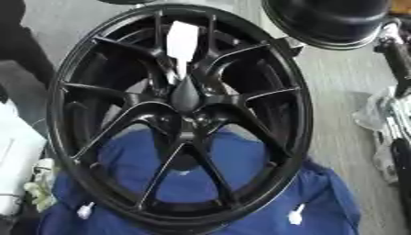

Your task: Pull the pin out of the wheel hub.

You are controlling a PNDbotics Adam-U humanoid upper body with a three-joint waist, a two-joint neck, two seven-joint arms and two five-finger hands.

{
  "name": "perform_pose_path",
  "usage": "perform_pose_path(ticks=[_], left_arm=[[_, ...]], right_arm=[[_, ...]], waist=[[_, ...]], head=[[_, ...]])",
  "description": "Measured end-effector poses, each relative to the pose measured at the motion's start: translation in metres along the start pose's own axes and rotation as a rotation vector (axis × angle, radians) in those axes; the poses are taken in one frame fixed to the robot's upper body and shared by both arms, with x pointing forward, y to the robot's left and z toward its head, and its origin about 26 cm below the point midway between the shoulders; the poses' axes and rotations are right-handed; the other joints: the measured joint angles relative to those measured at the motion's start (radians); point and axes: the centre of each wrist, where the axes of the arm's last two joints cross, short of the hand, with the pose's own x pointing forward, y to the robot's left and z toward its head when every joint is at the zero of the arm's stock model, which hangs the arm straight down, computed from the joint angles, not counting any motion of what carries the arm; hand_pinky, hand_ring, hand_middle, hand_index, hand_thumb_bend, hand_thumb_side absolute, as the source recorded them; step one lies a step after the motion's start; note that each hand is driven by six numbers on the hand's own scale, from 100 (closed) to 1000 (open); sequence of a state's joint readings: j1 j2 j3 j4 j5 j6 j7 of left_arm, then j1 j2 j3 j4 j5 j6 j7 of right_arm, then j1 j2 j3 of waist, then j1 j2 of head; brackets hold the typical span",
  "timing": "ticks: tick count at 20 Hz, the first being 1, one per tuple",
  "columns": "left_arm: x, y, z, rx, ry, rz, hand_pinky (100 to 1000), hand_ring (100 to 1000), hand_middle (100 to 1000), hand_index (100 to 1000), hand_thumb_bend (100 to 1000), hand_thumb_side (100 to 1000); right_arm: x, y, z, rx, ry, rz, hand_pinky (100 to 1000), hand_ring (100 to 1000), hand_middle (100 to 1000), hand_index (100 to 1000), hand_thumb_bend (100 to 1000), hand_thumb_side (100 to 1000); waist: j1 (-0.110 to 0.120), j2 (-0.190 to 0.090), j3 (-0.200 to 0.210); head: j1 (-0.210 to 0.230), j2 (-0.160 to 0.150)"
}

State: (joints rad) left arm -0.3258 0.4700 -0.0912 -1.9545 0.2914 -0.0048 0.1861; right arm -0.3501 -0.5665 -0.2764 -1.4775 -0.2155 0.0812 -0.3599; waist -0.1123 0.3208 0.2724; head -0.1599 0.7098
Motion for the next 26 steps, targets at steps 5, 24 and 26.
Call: perform_pose_path(ticks=[5,24,26], left_arm=[[0.038,0.001,-0.032,-0.153,-0.138,-0.095,759,721,674,737,100,633],[0.195,-0.030,-0.109,-1.077,-0.308,-0.739,825,791,764,818,100,612],[0.202,-0.039,-0.110,-1.159,-0.304,-0.782,834,801,774,832,100,678]], right_arm=[[-0.003,-0.001,0.002,0.005,0.011,0.007,812,602,547,809,100,544],[-0.012,-0.005,0.006,0.019,0.056,0.054,812,603,548,807,100,539],[-0.012,-0.006,0.006,0.018,0.056,0.057,812,602,548,807,100,539]], waist=[[0.012,-0.015,0.000],[0.042,-0.051,0.005],[0.044,-0.054,0.005]], head=[[0.003,0.003],[-0.034,0.028],[-0.042,0.028]])
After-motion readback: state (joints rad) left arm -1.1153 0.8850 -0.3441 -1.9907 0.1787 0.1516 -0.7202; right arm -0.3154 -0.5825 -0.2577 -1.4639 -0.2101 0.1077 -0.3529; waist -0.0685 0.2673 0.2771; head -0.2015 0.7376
